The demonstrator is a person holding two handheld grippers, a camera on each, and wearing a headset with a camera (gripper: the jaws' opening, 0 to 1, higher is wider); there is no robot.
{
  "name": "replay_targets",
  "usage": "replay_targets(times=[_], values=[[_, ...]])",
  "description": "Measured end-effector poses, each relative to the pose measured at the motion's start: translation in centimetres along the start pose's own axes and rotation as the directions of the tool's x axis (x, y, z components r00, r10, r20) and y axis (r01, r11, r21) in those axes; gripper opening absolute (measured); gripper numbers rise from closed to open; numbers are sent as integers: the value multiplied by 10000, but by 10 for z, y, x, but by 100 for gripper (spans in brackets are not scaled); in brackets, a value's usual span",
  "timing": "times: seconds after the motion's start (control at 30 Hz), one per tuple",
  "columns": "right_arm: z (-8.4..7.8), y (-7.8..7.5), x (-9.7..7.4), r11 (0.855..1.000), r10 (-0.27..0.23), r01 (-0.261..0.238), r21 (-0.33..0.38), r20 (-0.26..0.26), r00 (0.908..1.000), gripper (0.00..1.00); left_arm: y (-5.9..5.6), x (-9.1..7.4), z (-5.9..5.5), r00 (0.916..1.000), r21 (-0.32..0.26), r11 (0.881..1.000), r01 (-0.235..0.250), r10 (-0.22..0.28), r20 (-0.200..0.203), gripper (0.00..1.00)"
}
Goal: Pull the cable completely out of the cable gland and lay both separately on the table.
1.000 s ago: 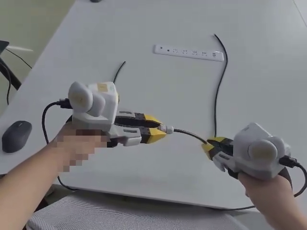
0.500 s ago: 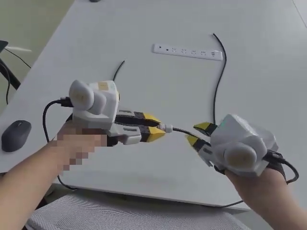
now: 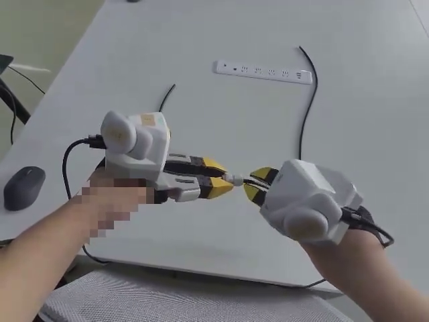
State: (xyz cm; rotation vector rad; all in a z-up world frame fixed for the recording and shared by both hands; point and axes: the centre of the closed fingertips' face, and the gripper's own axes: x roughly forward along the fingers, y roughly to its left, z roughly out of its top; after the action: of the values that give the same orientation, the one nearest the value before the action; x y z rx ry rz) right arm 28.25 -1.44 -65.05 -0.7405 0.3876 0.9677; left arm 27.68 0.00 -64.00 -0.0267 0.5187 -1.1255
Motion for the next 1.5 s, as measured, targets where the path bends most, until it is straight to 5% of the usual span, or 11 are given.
replay_targets(times=[0.23,0.73,1.07,1.23,1.5], values=[[-2,4,1,9990,106,-112,-425,-126,9999,1,-1,2,-2,9999,3,10000,55,-55,-109,15],[-8,3,1,9976,339,-336,611,-44,9994,0,-3,4,-2,9999,225,9997,15,-13,-126,14],[-27,-5,3,9895,254,-203,1433,-336,9991,0,1,-1,-2,9999,187,9997,-125,126,-57,14],[-44,-11,6,9759,189,-60,2180,-571,9982,0,2,-1,-3,9999,154,9998,-137,137,-33,14],[-74,-21,9,9268,3,364,3738,-977,9952,0,0,0,-2,10000,117,9999,-67,67,52,14]])
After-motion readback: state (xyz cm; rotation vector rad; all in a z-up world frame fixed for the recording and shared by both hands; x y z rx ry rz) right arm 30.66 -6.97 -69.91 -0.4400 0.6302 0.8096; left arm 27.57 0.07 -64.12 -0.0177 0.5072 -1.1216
